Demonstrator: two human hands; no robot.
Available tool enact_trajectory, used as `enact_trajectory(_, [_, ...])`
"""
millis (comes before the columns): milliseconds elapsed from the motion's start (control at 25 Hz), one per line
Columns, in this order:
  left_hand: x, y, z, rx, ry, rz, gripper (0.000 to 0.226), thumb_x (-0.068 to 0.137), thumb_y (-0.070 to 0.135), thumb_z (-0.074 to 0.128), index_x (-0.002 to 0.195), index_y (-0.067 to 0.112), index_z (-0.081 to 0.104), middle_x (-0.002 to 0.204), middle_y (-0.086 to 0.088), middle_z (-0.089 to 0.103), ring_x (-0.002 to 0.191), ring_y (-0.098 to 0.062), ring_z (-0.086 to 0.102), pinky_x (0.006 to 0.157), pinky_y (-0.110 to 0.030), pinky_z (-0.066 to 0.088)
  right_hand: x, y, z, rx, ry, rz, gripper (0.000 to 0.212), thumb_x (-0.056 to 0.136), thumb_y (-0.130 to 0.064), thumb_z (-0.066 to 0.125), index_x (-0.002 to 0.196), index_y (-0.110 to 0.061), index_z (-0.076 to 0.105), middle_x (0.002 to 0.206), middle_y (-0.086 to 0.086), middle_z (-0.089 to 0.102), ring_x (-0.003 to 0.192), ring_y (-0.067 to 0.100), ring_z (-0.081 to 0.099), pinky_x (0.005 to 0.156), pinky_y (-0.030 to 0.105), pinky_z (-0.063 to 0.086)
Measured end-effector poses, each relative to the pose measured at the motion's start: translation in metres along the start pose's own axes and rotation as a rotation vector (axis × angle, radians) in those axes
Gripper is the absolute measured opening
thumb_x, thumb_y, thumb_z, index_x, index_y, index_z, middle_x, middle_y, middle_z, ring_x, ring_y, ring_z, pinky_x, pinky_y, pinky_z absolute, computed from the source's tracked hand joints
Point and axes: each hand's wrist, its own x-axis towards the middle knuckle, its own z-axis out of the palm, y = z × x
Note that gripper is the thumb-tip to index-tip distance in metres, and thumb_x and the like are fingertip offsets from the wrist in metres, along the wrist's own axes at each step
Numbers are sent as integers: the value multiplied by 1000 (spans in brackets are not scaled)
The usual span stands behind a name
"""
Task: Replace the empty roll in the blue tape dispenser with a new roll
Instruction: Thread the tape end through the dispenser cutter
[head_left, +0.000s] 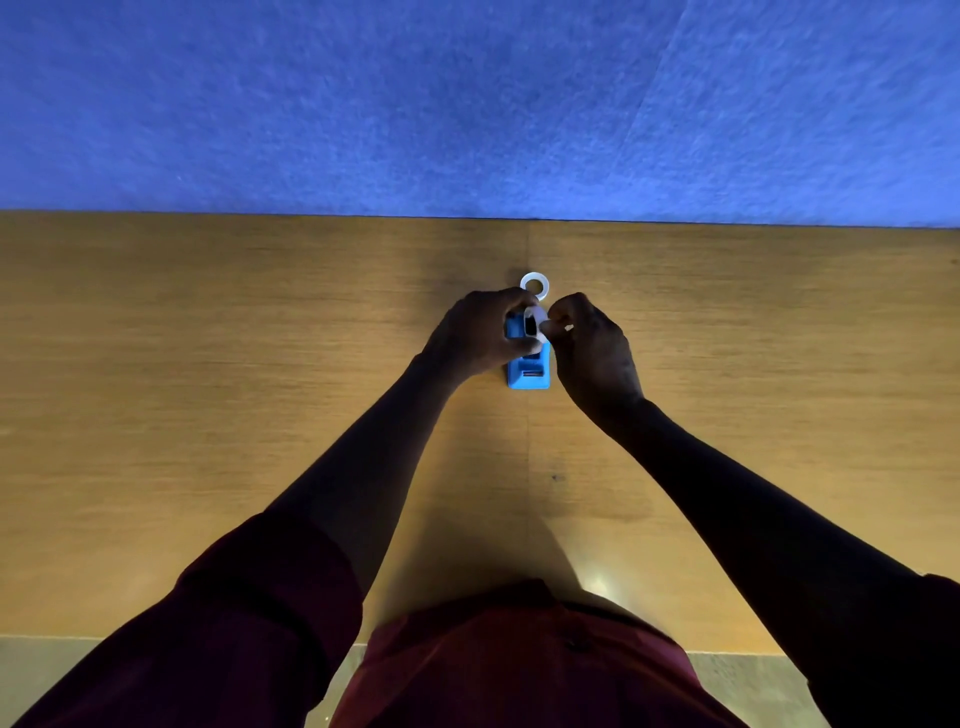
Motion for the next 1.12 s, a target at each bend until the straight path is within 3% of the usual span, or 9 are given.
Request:
enact_trajectory(120, [0, 4, -1, 45, 48, 6, 58, 80, 42, 82, 130, 26, 59, 120, 4, 74, 105, -11, 70, 83, -36, 62, -3, -3, -2, 2, 21, -2, 16, 102, -33, 52, 107, -18, 51, 92, -8, 60, 73, 10, 59, 55, 17, 40])
enact_trajectory(360, [-4, 8, -1, 88, 180, 44, 55, 83, 45, 79, 128, 21, 58, 116, 4, 75, 101, -11, 72, 79, -32, 63, -10, 1, -9, -100, 153, -157, 27, 102, -32, 47, 109, -12, 64, 98, 1, 69, 72, 21, 64, 58, 37, 53])
enact_trajectory(520, [-6, 8, 1, 99, 217, 27, 56, 83, 44, 80, 128, 17, 60, 116, 1, 75, 100, -13, 72, 78, -34, 63, -10, 1, -10, 17, 178, -109, 22, 100, -30, 54, 113, -13, 56, 102, -1, 70, 80, 14, 68, 62, 33, 57])
enact_trajectory(720, [-10, 13, 3, 76, 304, -19, 60, 81, 53, 79, 124, 13, 63, 110, -1, 76, 95, -13, 73, 74, -33, 62, 0, 5, -4, 206, -10, 57, 29, 94, -24, 66, 120, -13, 58, 112, -4, 69, 82, -1, 67, 69, 21, 60])
enact_trajectory(880, [-14, 19, 3, 38, 393, -55, 57, 82, 54, 78, 117, 12, 64, 99, -1, 76, 83, -11, 72, 64, -27, 57, 8, 5, -2, 497, -157, 233, 16, 95, -14, 65, 110, -21, 63, 99, -5, 72, 85, 7, 74, 75, 32, 64])
enact_trajectory(1120, [-18, 23, 1, -46, 426, -58, 54, 79, 47, 83, 113, 10, 64, 99, 0, 76, 83, -9, 71, 62, -11, 48, 12, 1, -4, 576, -136, 228, 19, 91, -14, 70, 98, -31, 68, 96, -2, 74, 88, 12, 75, 77, 32, 63])
